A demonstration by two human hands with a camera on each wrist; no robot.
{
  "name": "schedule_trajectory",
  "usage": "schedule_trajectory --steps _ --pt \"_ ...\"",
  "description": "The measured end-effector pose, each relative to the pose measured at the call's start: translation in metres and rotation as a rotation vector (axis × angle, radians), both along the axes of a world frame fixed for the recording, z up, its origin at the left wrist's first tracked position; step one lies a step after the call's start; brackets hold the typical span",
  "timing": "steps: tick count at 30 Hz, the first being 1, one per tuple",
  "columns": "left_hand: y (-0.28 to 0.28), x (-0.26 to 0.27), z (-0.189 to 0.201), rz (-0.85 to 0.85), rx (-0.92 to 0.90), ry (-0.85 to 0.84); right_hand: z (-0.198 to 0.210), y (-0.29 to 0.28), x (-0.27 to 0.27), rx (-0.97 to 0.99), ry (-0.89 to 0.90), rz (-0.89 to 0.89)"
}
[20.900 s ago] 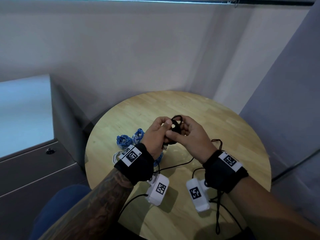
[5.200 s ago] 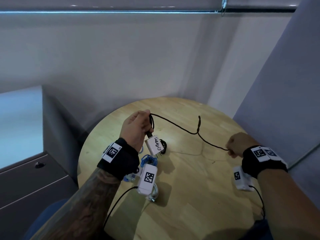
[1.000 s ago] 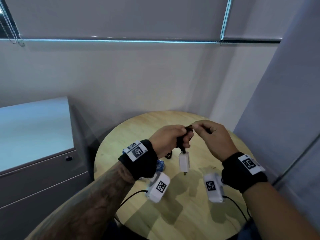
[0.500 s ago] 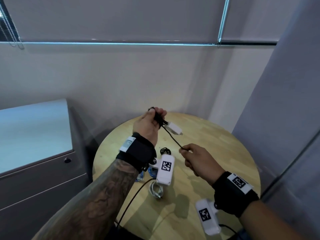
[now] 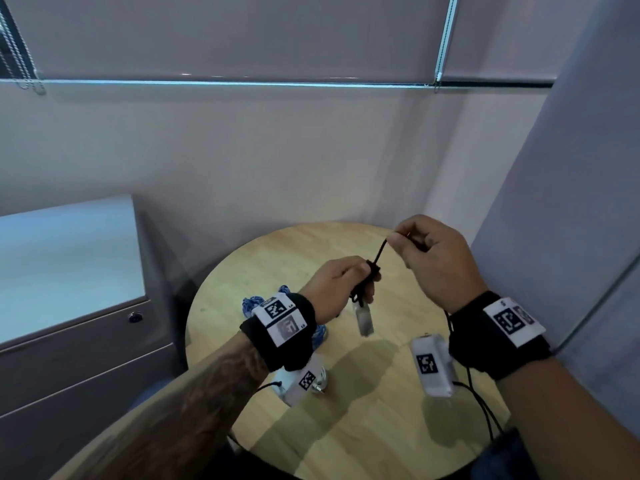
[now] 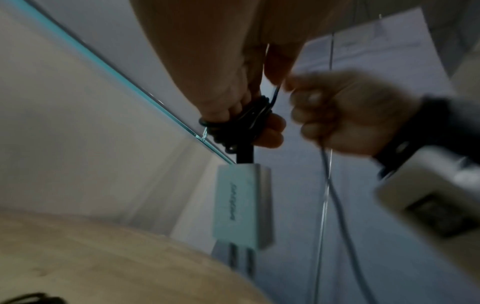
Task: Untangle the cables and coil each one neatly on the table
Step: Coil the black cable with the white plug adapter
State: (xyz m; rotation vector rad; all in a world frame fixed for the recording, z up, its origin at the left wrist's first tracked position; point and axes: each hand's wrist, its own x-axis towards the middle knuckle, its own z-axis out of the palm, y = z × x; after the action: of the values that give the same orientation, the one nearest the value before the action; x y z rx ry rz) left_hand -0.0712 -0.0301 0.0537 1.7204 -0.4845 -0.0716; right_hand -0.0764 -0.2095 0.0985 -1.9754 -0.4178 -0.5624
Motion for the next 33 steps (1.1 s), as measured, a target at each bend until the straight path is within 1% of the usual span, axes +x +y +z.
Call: schedule_trajectory --steps 2,5,8,10,12,14,15,17,19,20,21,22,23,25,28,31,33 --pt "-0.002 -0.004 0.011 -0.096 -0.132 0.108 -0.003 -0.004 0.014 0.054 0.055 -0.019" --pt "0.004 -0.002 0.032 -0.232 -0.489 0.266 -0.017 0.002 0.022 0.096 0.166 0.03" --pt "0.013 0.004 0.045 -0.212 -0.822 0.355 -0.034 0.017 0.011 0.018 0.278 0.196" --pt "0.02 0.012 0.046 -0.092 -0.927 0.312 -0.043 0.026 -0.005 -0.033 0.388 0.291" --pt "0.027 0.022 0.044 0.074 -0.929 0.217 -0.051 0.029 -0.019 -0.079 0.443 0.338" --pt "0.031 0.028 0.037 0.204 -0.863 0.154 -0.052 0.029 -0.029 -0.089 0.444 0.367" --pt "0.03 0.029 0.032 0.259 -0.773 0.111 -0.046 0.028 -0.033 -0.111 0.415 0.366" --pt "0.026 0.026 0.021 0.336 -0.467 -0.002 -0.031 0.026 -0.035 -0.193 0.288 0.312" --pt "0.021 0.02 0.013 0.316 -0.158 -0.093 -0.012 0.023 -0.032 -0.232 0.139 0.229" --pt "0.019 0.016 0.012 0.27 -0.059 -0.105 -0.004 0.021 -0.029 -0.232 0.085 0.186" --pt "0.017 0.012 0.012 0.209 -0.007 -0.091 0.002 0.019 -0.023 -0.227 0.041 0.148" --pt "0.015 0.008 0.014 0.138 0.007 -0.057 0.007 0.016 -0.017 -0.218 0.008 0.116" --pt "0.013 0.005 0.017 0.072 0.001 -0.013 0.01 0.013 -0.01 -0.204 -0.014 0.087" --pt "0.01 0.0 0.024 -0.016 -0.071 0.077 0.009 0.005 0.005 -0.141 0.001 0.042" --pt "0.013 -0.003 0.037 -0.125 -0.35 0.255 -0.005 0.005 0.02 -0.065 0.085 0.048" --pt "0.017 -0.003 0.043 -0.233 -0.672 0.392 -0.027 0.019 0.015 0.009 0.196 0.182" --pt "0.019 0.001 0.041 -0.204 -0.834 0.403 -0.042 0.029 0.006 0.023 0.279 0.289"
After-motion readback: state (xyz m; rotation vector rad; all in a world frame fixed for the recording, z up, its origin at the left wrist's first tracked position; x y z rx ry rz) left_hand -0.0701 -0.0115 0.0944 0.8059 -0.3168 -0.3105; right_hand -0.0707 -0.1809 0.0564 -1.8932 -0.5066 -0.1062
